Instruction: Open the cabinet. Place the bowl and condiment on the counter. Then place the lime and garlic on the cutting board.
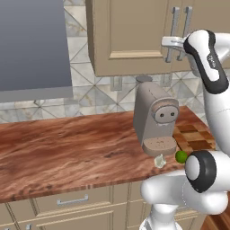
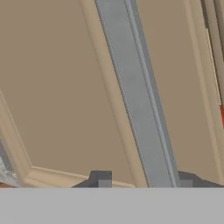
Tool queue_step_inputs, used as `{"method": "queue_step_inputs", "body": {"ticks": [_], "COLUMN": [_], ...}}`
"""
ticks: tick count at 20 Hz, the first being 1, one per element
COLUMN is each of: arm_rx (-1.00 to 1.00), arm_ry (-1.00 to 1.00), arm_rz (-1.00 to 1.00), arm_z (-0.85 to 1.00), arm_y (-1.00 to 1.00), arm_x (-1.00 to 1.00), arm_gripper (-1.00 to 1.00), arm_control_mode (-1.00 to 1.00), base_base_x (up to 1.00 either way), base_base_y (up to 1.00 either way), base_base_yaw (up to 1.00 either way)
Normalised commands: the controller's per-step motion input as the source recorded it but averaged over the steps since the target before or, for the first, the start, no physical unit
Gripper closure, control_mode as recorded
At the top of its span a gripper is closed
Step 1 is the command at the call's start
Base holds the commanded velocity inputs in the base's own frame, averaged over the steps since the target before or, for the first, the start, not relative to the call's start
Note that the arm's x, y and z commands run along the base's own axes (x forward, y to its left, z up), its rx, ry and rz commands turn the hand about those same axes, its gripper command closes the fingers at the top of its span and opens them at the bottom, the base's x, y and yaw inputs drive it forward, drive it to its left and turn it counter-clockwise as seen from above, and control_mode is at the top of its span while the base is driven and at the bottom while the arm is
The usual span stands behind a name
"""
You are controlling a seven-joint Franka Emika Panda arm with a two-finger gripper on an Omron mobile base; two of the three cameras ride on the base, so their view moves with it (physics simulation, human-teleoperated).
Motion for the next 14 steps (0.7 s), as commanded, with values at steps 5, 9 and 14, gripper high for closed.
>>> {"method": "queue_step_inputs", "body": {"ticks": [5,9,14], "arm_rx": [0.0,0.0,0.0], "arm_ry": [-0.01,-0.01,0.0], "arm_rz": [-0.07,-0.19,-0.22], "arm_z": [-0.01,0.0,-0.03], "arm_y": [1.0,1.0,1.0], "arm_x": [-0.41,-0.61,-0.34], "arm_gripper": [1.0,1.0,1.0], "arm_control_mode": [-1.0,-1.0,-1.0], "base_base_x": [0.0,0.0,0.0], "base_base_y": [0.0,0.0,0.0], "base_base_yaw": [0.0,0.0,0.0]}}
